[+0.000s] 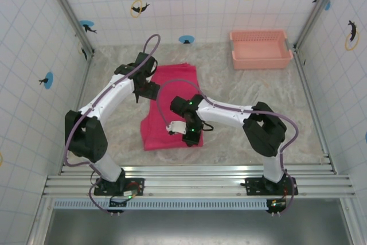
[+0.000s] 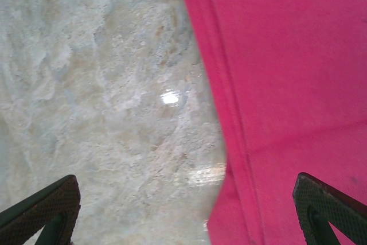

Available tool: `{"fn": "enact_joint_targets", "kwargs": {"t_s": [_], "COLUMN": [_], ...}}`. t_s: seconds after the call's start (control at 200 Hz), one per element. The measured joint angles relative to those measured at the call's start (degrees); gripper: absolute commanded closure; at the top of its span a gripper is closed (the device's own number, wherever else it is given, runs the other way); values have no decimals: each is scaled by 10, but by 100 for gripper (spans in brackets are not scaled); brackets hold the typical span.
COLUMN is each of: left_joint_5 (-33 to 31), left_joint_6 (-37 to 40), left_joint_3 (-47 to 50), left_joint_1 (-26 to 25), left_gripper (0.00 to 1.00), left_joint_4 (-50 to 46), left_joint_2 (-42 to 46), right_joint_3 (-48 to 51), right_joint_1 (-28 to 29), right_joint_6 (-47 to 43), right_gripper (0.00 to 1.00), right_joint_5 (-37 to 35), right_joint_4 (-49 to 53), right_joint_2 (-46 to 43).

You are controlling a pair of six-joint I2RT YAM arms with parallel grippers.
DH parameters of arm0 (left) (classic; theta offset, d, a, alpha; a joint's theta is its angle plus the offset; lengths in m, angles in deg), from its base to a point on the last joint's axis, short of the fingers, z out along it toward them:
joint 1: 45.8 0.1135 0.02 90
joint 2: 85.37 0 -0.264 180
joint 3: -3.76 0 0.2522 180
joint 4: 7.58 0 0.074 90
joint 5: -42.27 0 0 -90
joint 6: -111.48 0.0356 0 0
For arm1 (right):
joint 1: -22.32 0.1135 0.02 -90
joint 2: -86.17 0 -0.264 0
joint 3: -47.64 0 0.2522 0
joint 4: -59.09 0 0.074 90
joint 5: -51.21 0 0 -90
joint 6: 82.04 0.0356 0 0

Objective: Roll up the long pants

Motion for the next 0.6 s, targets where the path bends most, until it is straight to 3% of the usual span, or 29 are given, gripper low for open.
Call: {"fn": "enact_joint_targets", "kwargs": {"t_s": [0.345,0.601], "left_joint_5": [-33,-3], "left_joint_6": [27,15], "left_joint_3": [62,129], "left_joint_1": [3,-3], "left_gripper": [3,3], "left_joint_4": [-17,-17], "left_joint_2": [91,167], "right_joint_3": [-169,-191], "right_joint_1": [-65,-127], "right_joint_6": [-2,1], "right_gripper": [91,92], "right_joint_5": [189,240], "right_joint_4": [132,147], "right_joint_2": [118,203]}}
